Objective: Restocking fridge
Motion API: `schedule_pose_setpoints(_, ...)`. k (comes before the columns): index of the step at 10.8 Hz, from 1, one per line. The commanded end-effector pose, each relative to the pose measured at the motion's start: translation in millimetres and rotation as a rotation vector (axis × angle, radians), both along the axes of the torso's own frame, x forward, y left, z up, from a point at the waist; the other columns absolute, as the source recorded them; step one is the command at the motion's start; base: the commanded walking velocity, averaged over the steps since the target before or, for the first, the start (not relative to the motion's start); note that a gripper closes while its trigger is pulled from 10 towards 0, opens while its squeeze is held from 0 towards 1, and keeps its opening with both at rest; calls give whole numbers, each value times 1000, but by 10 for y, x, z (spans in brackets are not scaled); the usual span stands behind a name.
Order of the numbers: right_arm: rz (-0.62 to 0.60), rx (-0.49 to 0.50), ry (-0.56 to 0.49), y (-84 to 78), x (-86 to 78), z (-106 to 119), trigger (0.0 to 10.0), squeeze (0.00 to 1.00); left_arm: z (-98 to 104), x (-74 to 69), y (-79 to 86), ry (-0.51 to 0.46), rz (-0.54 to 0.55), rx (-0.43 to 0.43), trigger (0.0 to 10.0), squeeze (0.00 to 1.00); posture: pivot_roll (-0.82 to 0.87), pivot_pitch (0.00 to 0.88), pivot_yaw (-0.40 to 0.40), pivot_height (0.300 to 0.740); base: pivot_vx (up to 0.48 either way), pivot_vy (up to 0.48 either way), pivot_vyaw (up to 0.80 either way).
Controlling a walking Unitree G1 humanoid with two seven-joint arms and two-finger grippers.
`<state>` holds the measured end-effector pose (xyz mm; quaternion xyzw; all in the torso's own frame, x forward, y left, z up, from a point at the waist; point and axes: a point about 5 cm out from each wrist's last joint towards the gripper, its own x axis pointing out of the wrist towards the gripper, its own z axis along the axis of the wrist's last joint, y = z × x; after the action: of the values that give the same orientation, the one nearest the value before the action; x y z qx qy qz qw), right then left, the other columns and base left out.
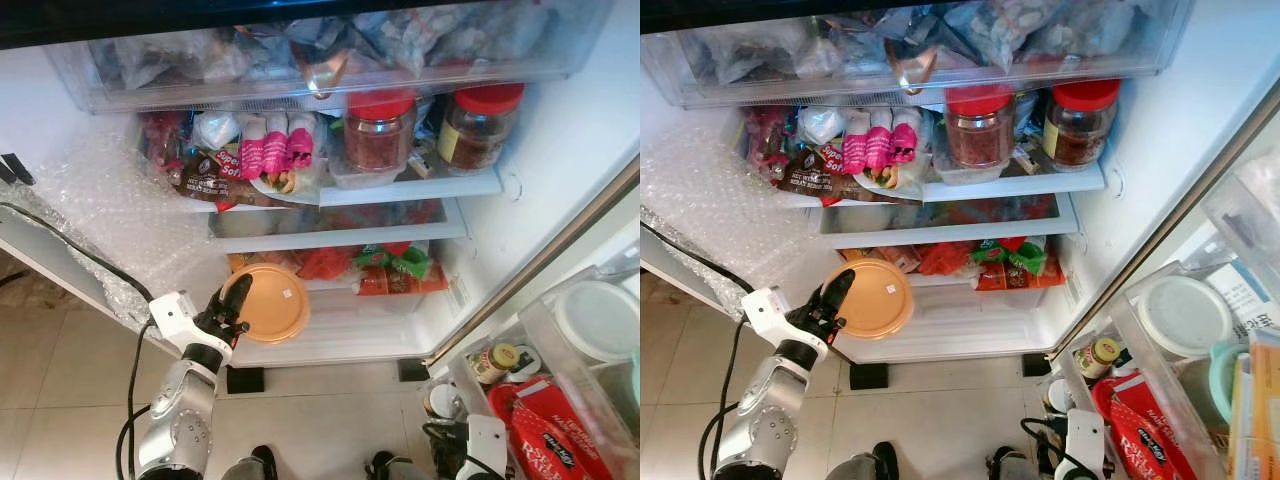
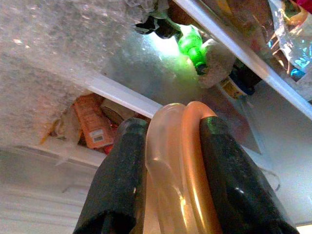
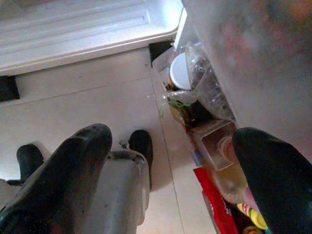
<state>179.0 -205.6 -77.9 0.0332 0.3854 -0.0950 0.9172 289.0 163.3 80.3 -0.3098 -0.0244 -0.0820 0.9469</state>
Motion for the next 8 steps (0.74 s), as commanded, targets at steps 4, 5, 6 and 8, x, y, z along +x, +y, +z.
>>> schedule_pose_setpoints(4,18,21,52,49,-137,-78,10000,0,29,19,-10,9,4,-18,10000,0,-74,241,42,740,0,0,0)
schedule_pose_setpoints(5,23,26,50,60,-129,-76,10000,0,30,25,-4,11,5,-16,10000,0,-73,245,43,740,0,0,0)
schedule_pose_setpoints(6,27,27,52,65,-123,-76,10000,0,30,30,-3,13,6,-15,10000,0,-72,247,43,740,0,0,0)
schedule_pose_setpoints(8,32,31,49,73,-113,-73,10000,0,33,34,-2,16,7,-15,10000,0,-73,248,44,736,0,0,0)
